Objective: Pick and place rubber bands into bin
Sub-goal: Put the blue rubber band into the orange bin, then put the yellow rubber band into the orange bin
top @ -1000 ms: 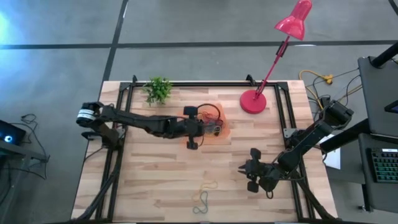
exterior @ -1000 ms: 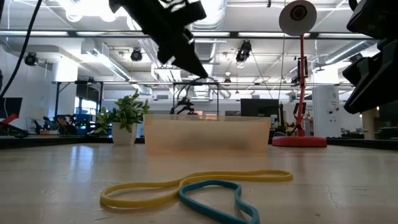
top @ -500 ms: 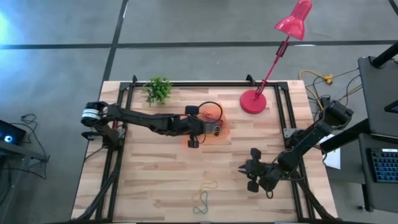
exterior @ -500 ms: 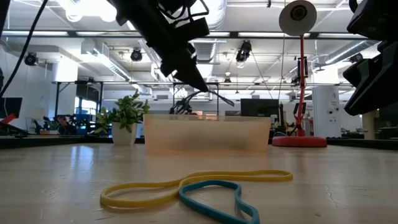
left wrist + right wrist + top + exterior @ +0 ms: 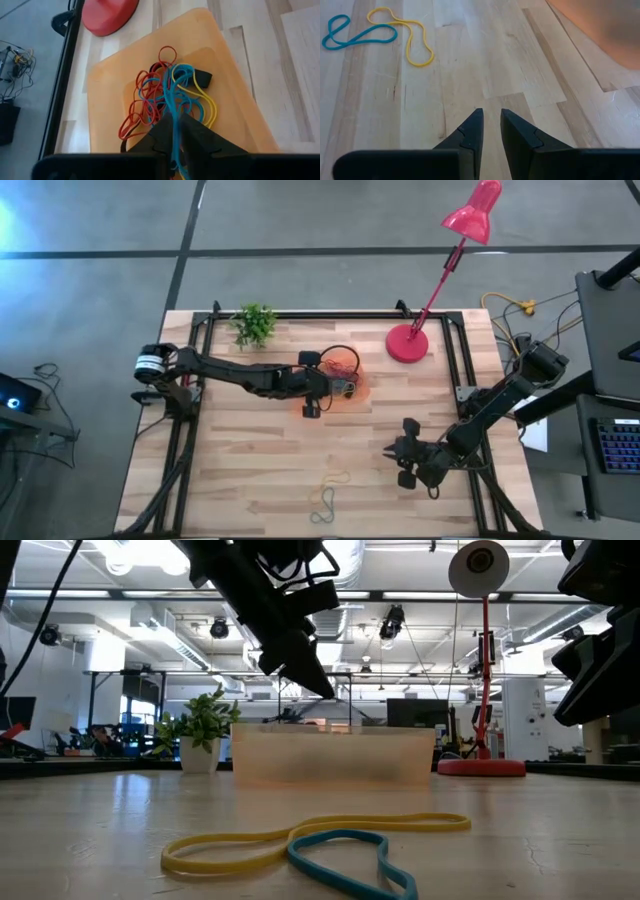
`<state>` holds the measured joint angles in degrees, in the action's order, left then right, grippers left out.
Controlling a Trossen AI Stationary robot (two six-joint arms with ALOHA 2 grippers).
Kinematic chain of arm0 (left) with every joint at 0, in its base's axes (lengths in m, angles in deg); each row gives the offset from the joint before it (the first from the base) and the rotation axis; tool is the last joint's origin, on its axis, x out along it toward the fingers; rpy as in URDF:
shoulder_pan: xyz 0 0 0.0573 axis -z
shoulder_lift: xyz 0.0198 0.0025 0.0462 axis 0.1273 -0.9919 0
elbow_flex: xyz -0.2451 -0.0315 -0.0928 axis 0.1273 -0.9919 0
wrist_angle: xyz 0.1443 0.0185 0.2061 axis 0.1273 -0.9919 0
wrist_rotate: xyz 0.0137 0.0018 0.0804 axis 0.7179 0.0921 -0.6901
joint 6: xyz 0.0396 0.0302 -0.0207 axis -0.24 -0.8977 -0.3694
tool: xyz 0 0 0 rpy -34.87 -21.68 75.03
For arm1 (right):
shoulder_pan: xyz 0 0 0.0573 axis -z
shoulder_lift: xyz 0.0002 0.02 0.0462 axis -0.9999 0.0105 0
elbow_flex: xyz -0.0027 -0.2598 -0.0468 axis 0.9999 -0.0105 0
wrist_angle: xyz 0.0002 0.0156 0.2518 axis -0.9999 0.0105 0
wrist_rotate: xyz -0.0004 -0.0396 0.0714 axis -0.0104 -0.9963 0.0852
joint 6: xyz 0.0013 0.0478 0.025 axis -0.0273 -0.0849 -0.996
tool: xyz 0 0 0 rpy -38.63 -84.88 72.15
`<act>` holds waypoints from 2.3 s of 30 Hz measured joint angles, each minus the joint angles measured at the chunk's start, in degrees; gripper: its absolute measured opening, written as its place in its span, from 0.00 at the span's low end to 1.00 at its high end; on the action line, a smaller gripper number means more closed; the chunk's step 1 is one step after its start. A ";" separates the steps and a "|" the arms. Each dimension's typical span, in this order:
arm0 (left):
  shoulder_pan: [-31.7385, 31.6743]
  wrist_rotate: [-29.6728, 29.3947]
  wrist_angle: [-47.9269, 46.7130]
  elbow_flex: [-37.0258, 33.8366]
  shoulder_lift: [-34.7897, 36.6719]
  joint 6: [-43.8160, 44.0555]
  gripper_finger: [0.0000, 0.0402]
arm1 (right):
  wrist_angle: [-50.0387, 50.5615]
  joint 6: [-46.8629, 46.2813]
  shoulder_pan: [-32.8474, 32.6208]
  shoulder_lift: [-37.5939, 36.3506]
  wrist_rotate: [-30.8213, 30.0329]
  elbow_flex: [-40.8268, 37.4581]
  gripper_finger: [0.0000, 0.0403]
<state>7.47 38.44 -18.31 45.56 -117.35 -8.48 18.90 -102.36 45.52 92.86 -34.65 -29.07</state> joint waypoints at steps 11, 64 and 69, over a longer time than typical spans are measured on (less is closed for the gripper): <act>0.87 2.22 -0.02 0.00 0.12 0.35 0.25 | 0.00 0.00 0.00 0.00 0.00 0.00 0.14; 22.84 43.25 9.04 1.16 -17.56 -1.13 0.25 | -2.56 -0.83 0.02 0.02 -1.68 -0.96 0.14; 22.84 41.82 9.45 1.34 -17.59 -1.20 0.25 | -2.57 -0.84 0.02 0.02 -1.70 -1.01 0.14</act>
<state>30.32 80.27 -8.87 46.89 -134.95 -9.69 16.33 -103.20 45.54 92.89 -36.35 -30.08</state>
